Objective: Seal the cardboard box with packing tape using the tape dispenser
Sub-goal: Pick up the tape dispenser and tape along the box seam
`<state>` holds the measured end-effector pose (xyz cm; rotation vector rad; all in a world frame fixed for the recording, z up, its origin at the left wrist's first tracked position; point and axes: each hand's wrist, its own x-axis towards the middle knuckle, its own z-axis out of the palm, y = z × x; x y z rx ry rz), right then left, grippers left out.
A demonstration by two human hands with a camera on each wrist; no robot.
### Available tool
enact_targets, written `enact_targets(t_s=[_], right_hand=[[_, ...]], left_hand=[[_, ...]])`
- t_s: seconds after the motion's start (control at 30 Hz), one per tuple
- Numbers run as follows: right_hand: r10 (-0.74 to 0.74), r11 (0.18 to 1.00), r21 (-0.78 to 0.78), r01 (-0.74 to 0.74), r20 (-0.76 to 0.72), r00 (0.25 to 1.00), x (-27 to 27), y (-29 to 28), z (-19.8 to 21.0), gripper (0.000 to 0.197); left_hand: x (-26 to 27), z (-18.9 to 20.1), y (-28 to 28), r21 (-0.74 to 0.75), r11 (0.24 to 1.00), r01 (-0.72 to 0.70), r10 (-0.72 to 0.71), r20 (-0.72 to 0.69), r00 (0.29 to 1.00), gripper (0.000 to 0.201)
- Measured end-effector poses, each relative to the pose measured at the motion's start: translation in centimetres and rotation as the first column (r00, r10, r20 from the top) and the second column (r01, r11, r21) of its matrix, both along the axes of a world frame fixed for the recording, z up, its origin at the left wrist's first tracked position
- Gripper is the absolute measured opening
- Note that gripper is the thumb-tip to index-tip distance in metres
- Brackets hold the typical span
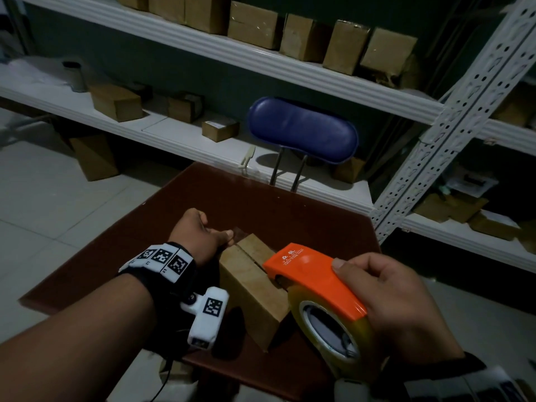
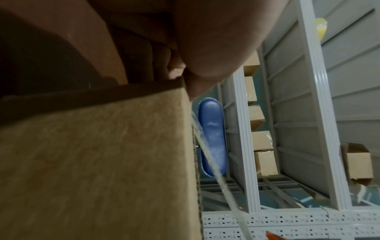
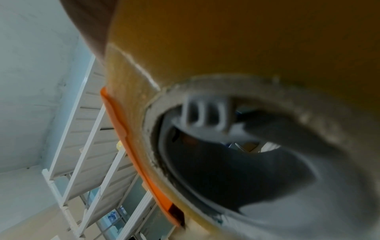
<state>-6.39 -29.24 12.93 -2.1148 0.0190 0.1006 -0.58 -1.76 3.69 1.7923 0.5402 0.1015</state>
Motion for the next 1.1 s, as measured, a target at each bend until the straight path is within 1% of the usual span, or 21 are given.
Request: enact_targets(t_s=[0.13, 0.2, 0.33, 0.43, 0.53, 0.6, 0.67, 0.73, 0.77, 0.83, 0.87, 0.9, 0.93, 0.97, 1.0, 1.07, 1.1], right_hand=[[0.002, 1.0, -0.006, -0.002, -0.003, 1.0, 0.2, 0.1, 0.0, 0.029], [-0.001, 1.0, -0.01, 0.001, -0.001, 1.0, 0.3, 0.1, -0.1, 0.028], [0.004, 1.0, -0.021, -0.004, -0.002, 1.0, 0.3, 0.1, 0.0, 0.027], [0.002, 1.0, -0.023, -0.002, 0.008, 1.0, 0.2, 0.2, 0.0, 0.028], [0.004, 1.0, -0.013, -0.003, 0.007, 1.0, 0.1, 0.3, 0.0, 0.029], [0.005, 1.0, -0.019, -0.005, 0.0, 1.0, 0.1, 0.3, -0.1, 0.029], [0.005, 1.0, -0.022, -0.005, -0.01, 1.0, 0.0, 0.3, 0.0, 0.028], [0.002, 0.999, -0.039, -0.003, -0.012, 1.0, -0.1, 0.3, 0.2, 0.028], [0.003, 0.999, -0.049, -0.003, -0.009, 1.0, -0.2, 0.3, 0.3, 0.028], [0.012, 0.998, -0.064, -0.012, -0.003, 1.0, -0.3, 0.3, 0.3, 0.029], [0.016, 0.998, -0.065, -0.016, 0.001, 1.0, -0.3, 0.3, 0.4, 0.029], [0.017, 0.998, -0.062, -0.017, 0.004, 1.0, -0.4, 0.2, 0.3, 0.029], [0.018, 0.998, -0.057, -0.017, 0.007, 1.0, -0.3, 0.3, 0.3, 0.029], [0.019, 0.999, -0.051, -0.018, 0.008, 1.0, -0.4, 0.2, 0.3, 0.029], [0.022, 0.999, -0.044, -0.022, 0.01, 1.0, -0.3, 0.3, 0.2, 0.029], [0.027, 0.999, -0.032, -0.026, 0.017, 0.999, -0.2, 0.2, 0.1, 0.028], [0.036, 0.999, -0.028, -0.035, 0.015, 0.999, -0.1, 0.2, 0.0, 0.028]], left_hand=[[-0.1, 0.1, 0.1, 0.058, 0.998, -0.01, 0.018, -0.139, 0.99, 0.042], [-0.1, 0.2, -0.1, 0.06, 0.998, -0.006, 0.017, -0.176, 0.984, 0.042], [0.0, 0.2, -0.3, 0.059, 0.998, 0.003, 0.008, -0.195, 0.981, 0.042], [0.0, 0.2, -0.3, 0.058, 0.997, 0.045, -0.032, -0.205, 0.978, 0.039], [-0.2, 0.3, -0.2, 0.009, 0.997, 0.081, -0.077, -0.232, 0.97, 0.03], [-0.4, 0.1, 0.0, -0.03, 0.994, 0.108, -0.112, -0.245, 0.963, 0.029], [-0.4, -0.6, 0.4, -0.013, 0.988, 0.153, -0.152, -0.223, 0.963, 0.028], [-0.4, -1.0, 0.7, 0.066, 0.982, 0.179, -0.165, -0.179, 0.97, 0.017], [-0.4, -1.1, 0.6, 0.098, 0.979, 0.181, -0.167, -0.135, 0.977, 0.014], [-0.5, -0.6, 0.2, 0.105, 0.985, 0.14, -0.139, -0.015, 0.99, 0.018], [-0.7, -0.1, -0.1, 0.049, 0.992, 0.114, -0.116, 0.048, 0.992, 0.019], [-0.8, 0.4, -0.5, -0.044, 0.993, 0.107, -0.102, 0.098, 0.99, 0.019], [-0.9, 0.7, -0.8, -0.135, 0.982, 0.132, -0.114, 0.131, 0.985, 0.019], [-1.1, 0.8, -1.3, -0.196, 0.961, 0.193, -0.166, 0.15, 0.975, 0.02], [-1.2, 0.7, -1.7, -0.194, 0.942, 0.275, -0.247, 0.154, 0.957, 0.025], [-1.4, 0.2, -2.4, -0.061, 0.923, 0.38, -0.372, 0.106, 0.922, 0.038], [-1.3, 0.0, -2.6, 0.015, 0.921, 0.388, -0.388, 0.073, 0.919, 0.041]])
